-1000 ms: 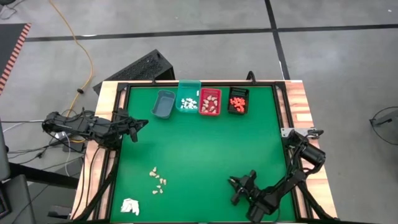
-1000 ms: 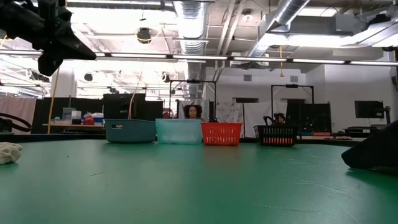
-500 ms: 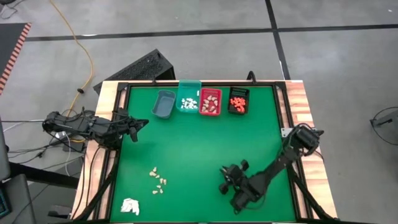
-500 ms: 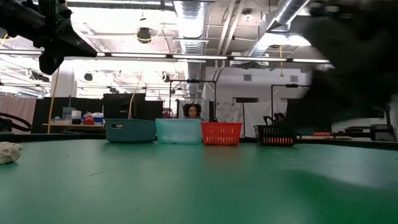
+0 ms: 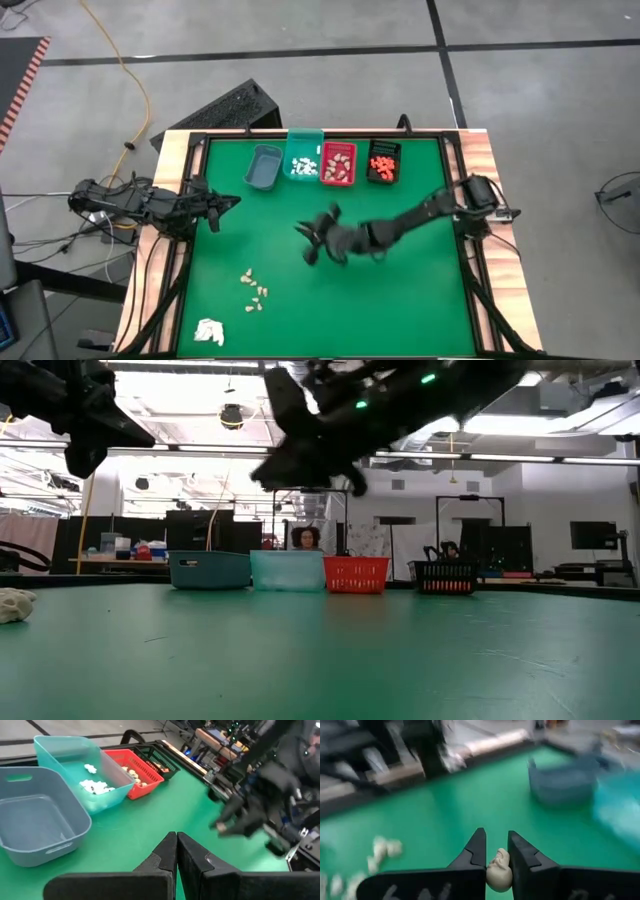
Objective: Sort Halloween decoration
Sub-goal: Put the white skull toy into the blue bin
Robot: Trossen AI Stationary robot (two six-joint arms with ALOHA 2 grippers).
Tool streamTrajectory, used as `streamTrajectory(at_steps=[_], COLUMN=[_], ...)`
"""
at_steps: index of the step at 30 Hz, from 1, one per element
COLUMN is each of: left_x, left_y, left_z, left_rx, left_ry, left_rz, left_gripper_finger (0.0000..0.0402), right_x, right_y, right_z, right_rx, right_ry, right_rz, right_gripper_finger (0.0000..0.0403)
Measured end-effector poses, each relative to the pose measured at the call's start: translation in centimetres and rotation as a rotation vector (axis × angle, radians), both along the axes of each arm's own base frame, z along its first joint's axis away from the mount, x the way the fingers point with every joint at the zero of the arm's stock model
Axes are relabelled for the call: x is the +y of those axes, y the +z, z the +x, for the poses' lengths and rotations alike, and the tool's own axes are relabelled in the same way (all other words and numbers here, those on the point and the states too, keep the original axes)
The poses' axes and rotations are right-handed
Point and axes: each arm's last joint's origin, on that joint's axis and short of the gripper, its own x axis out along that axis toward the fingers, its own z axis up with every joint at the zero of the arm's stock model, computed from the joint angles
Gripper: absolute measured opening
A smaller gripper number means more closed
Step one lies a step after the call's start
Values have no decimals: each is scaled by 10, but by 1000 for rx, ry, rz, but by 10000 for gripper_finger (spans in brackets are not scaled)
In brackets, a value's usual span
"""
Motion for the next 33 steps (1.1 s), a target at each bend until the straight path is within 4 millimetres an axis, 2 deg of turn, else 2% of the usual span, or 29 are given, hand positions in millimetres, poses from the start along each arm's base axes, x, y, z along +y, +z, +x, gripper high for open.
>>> streamTrajectory(at_steps=[7, 11, 17, 23, 28, 33], left_x=[0, 0, 0, 0, 0, 0], left_y=[0, 0, -1, -1, -2, -3], left_z=[0, 0, 0, 0, -1, -1], left_rx=[23, 31, 45, 54, 66, 70], left_ry=[-14, -19, -22, -23, -26, -28], left_rz=[65, 86, 104, 114, 122, 122], left_gripper_finger=[0, 0, 0, 0, 0, 0], right_x=[-96, -135, -164, -189, -205, -214], right_y=[23, 36, 36, 23, 9, -5], right_z=[13, 27, 69, 107, 130, 145], right_rx=[-203, -221, -194, -205, -180, -122], right_ry=[-97, -64, -31, -38, -45, -53], right_rz=[12, 22, 11, 17, 24, 38], right_gripper_finger=[45, 45, 45, 45, 48, 83])
